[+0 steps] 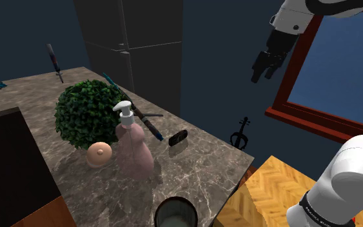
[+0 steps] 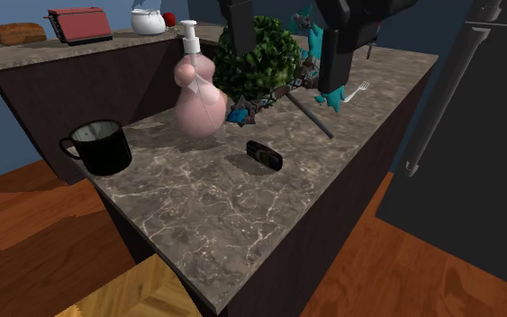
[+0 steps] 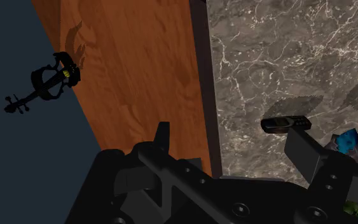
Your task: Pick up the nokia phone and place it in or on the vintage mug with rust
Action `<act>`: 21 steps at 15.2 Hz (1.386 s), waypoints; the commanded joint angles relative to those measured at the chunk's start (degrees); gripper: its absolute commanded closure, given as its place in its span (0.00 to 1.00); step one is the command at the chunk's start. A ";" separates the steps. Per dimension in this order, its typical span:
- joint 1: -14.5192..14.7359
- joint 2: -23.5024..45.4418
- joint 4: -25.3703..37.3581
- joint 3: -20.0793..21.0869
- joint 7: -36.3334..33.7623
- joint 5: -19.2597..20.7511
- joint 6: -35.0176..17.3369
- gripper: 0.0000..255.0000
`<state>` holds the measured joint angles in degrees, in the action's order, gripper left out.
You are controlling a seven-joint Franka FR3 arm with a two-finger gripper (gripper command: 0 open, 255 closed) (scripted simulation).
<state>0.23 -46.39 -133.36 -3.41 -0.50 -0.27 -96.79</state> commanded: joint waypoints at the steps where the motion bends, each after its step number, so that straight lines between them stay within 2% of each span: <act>1: 0.00 0.00 0.00 0.00 0.00 0.00 0.00 0.00; 6: -2.33 1.47 -4.72 8.56 -16.82 -4.01 -4.97 0.00; 11: -4.65 6.64 -6.09 17.19 -33.60 -7.72 -10.33 0.00; 16: -7.69 15.16 -4.34 25.52 -50.55 -9.69 -15.85 0.00; 21: -11.80 26.38 0.09 33.34 -68.16 -8.45 -21.01 0.00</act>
<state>-10.74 -22.49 -134.41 28.22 -64.35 -9.12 -116.82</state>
